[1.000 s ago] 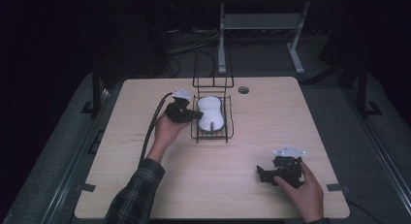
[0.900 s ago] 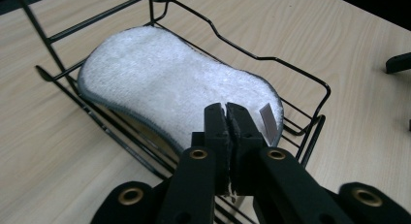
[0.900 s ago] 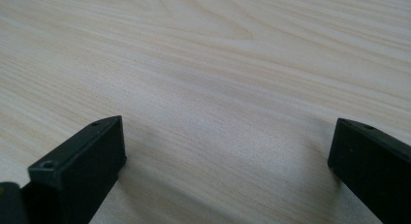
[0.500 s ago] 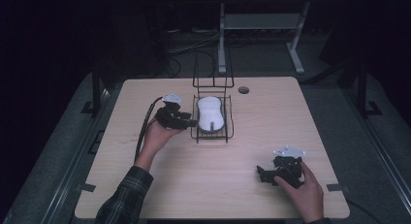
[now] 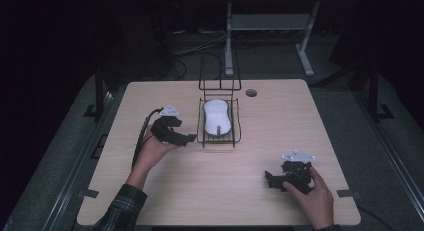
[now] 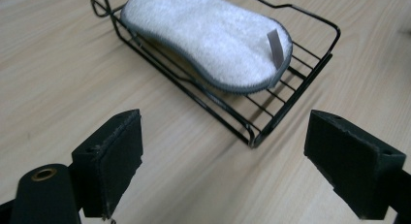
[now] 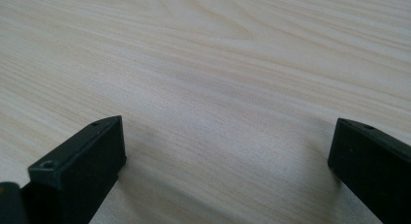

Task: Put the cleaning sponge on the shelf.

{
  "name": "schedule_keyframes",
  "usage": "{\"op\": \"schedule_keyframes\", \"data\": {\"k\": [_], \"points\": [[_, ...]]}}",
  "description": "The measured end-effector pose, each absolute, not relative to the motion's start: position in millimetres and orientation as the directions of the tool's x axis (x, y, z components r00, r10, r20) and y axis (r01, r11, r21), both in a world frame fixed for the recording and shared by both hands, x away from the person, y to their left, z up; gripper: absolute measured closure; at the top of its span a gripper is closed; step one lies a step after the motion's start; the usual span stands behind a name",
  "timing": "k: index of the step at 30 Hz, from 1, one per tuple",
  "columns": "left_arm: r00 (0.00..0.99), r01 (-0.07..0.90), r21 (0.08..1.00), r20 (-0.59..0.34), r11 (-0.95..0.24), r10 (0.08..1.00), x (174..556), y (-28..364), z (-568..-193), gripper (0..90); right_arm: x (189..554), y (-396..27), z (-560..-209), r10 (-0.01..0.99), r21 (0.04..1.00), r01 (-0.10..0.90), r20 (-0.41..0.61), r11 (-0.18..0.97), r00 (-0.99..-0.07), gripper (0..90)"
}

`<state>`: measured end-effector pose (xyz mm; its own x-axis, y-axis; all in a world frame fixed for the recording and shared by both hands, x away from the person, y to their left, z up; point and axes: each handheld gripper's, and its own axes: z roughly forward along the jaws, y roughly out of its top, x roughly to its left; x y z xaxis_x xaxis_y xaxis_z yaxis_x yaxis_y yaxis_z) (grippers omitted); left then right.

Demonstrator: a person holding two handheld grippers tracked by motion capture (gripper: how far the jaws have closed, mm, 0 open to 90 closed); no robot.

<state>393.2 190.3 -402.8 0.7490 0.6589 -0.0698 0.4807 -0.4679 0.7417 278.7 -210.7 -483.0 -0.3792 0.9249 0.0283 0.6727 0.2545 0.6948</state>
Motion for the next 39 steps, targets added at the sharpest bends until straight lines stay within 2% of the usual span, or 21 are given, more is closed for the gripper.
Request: {"op": "schedule_keyframes", "data": {"k": [20,39], "points": [[0.698,0.456,0.79,-0.032,-0.409,0.716,334.7,238.4,-409.5,12.7,278.7,-210.6,-483.0,0.925,0.695,0.673,0.029,0.254,-0.379,0.0],[0.676,0.533,0.707,-0.026,-0.465,0.737,287.0,267.4,-443.3,12.6,278.7,-210.6,-483.0,0.925,0.695,0.673,0.028,0.254,-0.379,0.0]]}}
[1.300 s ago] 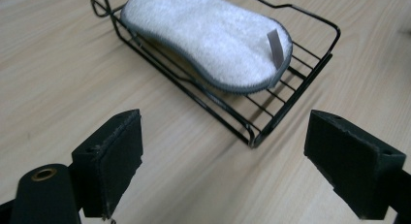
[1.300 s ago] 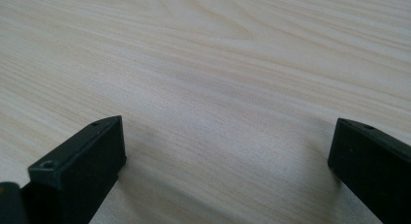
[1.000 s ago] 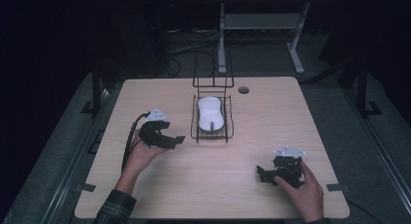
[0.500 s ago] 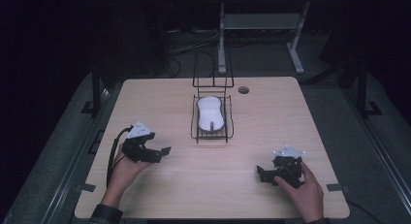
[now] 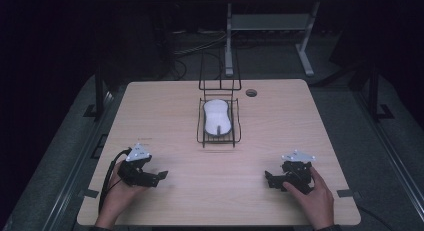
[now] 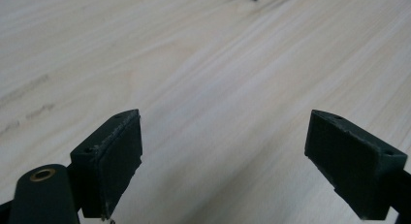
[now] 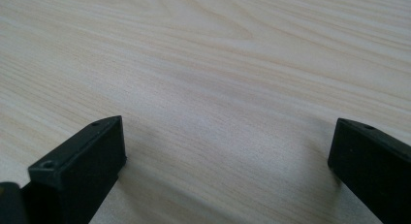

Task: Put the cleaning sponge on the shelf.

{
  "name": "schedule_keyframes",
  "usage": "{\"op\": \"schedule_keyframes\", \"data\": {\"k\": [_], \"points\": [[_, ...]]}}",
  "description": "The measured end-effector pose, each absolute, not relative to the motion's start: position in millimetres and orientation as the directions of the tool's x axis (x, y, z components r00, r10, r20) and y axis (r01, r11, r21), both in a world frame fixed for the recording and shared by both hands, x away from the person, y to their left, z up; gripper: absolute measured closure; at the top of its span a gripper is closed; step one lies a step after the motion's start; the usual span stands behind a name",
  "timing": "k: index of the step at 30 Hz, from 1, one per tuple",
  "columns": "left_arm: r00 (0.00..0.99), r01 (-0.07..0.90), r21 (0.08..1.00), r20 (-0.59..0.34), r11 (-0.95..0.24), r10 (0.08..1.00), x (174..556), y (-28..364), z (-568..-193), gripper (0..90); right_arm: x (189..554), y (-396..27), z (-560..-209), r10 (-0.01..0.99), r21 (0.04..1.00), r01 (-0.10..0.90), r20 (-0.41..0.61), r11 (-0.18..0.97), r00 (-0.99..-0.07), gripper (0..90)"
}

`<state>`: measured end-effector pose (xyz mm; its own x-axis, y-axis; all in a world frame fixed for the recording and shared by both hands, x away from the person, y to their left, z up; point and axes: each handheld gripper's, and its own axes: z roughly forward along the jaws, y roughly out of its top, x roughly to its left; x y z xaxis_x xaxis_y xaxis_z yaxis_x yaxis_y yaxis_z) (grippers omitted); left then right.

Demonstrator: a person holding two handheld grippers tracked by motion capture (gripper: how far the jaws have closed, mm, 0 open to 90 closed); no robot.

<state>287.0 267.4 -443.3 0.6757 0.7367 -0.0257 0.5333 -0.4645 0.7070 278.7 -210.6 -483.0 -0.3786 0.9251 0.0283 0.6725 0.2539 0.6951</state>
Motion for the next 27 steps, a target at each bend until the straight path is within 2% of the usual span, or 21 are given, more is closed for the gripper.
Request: {"op": "schedule_keyframes", "data": {"k": [16,20,27], "points": [[0.668,0.564,0.666,-0.021,-0.488,0.744,273.9,281.1,-467.1,12.6,278.6,-210.5,-482.9,0.925,0.694,0.674,0.029,0.254,-0.378,0.0],[0.678,0.529,0.686,0.011,-0.499,0.735,272.5,282.6,-470.4,12.6,278.6,-210.6,-482.9,0.925,0.694,0.674,0.028,0.254,-0.378,0.0],[0.684,0.505,0.718,0.005,-0.479,0.73,270.0,286.5,-474.3,12.7,278.6,-210.6,-482.8,0.925,0.694,0.674,0.028,0.255,-0.378,0.0]]}}
